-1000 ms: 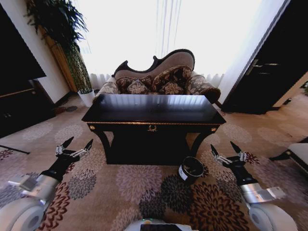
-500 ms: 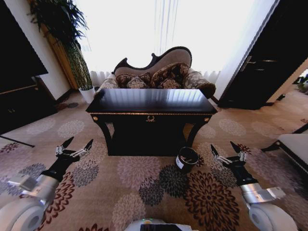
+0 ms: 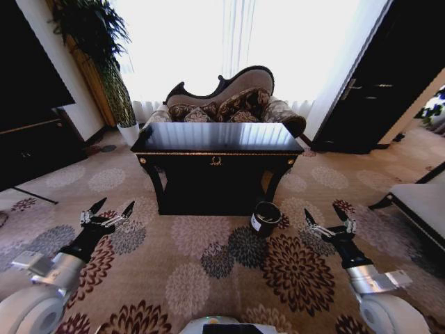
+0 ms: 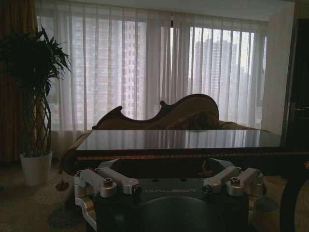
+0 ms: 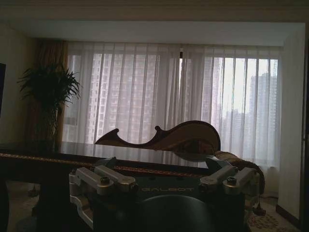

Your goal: Move to the front of the table and place the trash on the table into the trash bin.

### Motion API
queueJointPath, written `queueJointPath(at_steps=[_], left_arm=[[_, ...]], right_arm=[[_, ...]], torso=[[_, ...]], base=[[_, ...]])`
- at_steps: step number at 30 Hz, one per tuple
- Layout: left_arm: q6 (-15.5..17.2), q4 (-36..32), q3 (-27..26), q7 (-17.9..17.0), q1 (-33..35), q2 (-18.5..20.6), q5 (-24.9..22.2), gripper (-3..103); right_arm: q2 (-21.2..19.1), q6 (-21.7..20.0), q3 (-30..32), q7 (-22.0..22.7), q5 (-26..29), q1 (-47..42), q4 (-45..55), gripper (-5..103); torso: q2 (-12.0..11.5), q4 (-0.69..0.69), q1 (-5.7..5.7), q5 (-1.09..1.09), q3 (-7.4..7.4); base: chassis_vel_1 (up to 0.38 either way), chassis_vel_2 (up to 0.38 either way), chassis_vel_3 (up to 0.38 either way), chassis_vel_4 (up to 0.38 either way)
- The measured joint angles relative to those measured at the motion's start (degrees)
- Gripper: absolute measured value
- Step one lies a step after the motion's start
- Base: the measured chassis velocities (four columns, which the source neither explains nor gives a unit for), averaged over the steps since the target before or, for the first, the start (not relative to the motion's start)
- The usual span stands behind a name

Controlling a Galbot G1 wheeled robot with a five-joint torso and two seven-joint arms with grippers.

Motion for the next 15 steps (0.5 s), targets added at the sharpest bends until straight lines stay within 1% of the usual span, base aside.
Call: queueJointPath(at_steps=[7, 11, 12, 15], left_arm=[[0.0, 0.0, 0.0, 0.0, 0.0, 0.0, 0.0, 100], [0.0, 0.0, 0.0, 0.0, 0.0, 0.0, 0.0, 100], [0.0, 0.0, 0.0, 0.0, 0.0, 0.0, 0.0, 100], [0.0, 0.0, 0.0, 0.0, 0.0, 0.0, 0.0, 100]], right_arm=[[0.0, 0.0, 0.0, 0.0, 0.0, 0.0, 0.0, 100], [0.0, 0.0, 0.0, 0.0, 0.0, 0.0, 0.0, 100], [0.0, 0.0, 0.0, 0.0, 0.0, 0.0, 0.0, 100], [0.0, 0.0, 0.0, 0.0, 0.0, 0.0, 0.0, 100]], torso=[[0.0, 0.01, 0.01, -0.01, 0.00], [0.0, 0.00, 0.00, 0.01, 0.00], [0.0, -0.02, -0.03, -0.02, -0.02], [0.0, 0.00, -0.05, 0.00, -0.02]], base=[[0.194, -0.194, -0.208, 0.204], [0.210, -0.199, -0.231, 0.183], [0.188, -0.214, -0.211, 0.176], [0.155, -0.145, -0.188, 0.139]])
